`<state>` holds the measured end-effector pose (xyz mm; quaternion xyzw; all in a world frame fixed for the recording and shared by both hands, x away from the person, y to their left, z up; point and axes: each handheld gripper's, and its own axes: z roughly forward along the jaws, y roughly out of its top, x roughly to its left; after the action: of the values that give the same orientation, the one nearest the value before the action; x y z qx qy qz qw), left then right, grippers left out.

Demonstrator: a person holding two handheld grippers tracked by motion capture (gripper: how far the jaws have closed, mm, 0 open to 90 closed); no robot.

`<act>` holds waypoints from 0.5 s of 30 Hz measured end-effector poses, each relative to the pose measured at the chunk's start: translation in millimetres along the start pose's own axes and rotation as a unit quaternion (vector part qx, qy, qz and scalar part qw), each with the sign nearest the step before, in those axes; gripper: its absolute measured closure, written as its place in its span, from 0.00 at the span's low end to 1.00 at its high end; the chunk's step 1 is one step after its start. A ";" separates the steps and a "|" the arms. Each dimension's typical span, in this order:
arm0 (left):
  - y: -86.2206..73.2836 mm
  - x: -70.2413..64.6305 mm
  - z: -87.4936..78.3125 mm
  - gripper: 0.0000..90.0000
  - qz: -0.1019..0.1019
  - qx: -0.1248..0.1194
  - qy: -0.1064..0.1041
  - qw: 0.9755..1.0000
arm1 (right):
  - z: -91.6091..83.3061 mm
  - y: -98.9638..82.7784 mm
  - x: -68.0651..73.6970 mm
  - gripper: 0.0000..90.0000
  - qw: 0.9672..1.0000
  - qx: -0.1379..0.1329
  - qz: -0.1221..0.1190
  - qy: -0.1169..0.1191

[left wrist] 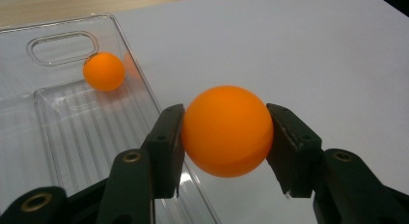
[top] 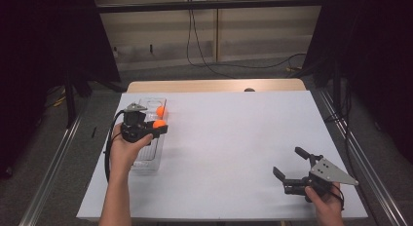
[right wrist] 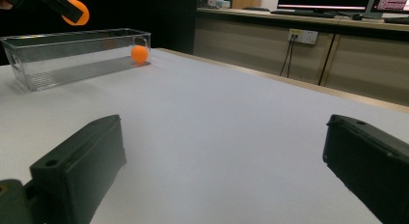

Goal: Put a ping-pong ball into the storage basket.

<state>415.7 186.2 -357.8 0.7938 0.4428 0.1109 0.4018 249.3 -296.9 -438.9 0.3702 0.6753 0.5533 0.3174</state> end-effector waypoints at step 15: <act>-1.2 2.9 -2.6 0.57 -0.002 -0.004 0.009 1.000 | 0.0 0.0 0.1 0.01 1.000 0.000 0.000 0.001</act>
<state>415.3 190.3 -357.5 0.7902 0.4477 0.1188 0.4013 249.2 -296.8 -438.9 0.3698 0.6756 0.5534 0.3170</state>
